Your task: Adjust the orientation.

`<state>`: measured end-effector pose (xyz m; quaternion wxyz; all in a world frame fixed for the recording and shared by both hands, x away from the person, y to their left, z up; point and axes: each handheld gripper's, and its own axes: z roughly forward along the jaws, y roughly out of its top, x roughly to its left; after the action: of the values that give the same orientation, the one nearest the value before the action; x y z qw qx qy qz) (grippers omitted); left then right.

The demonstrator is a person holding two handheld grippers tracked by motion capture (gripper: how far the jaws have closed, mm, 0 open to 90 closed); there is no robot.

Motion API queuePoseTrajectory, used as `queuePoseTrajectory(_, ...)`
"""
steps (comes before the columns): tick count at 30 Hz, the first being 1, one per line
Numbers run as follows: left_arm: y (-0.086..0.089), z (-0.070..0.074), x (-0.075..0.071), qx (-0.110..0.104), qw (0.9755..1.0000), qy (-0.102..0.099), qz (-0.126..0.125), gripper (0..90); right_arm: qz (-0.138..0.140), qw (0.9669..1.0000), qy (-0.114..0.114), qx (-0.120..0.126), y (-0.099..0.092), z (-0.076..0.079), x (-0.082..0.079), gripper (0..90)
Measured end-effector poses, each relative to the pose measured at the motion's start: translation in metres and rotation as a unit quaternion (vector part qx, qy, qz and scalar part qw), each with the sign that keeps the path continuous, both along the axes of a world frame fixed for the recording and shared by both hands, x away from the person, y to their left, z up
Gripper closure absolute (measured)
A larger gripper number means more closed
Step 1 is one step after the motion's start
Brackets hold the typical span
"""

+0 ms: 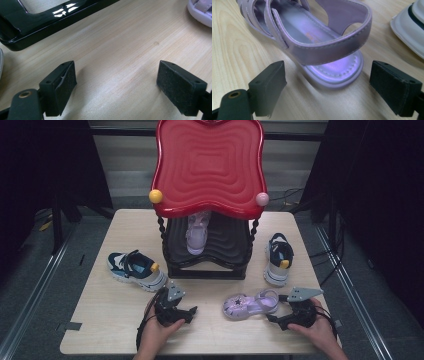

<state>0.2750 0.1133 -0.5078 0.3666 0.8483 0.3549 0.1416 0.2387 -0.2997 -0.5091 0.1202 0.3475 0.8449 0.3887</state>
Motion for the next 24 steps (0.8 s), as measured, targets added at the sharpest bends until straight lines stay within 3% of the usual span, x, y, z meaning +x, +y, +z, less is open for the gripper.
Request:
queuePoseTrajectory(6, 0.000, 0.000, 0.000, 0.003, 1.0000, 0.000, -0.002, 15.6, 0.000, 0.9999, -0.010, -0.003, 0.006, 0.000, 0.006, 13.6)
queuePoseTrajectory(11, 0.000, 0.000, 0.000, 0.002, 1.0000, 0.000, -0.002, 15.6, 0.016, 0.9998, -0.004, -0.014, 0.013, -0.001, 0.009, 16.4)
queuePoseTrajectory(24, 0.000, 0.000, 0.000, 0.002, 1.0000, 0.000, -0.002, 15.6, 0.012, 0.9998, -0.012, -0.012, 0.008, 0.000, -0.004, 27.7)
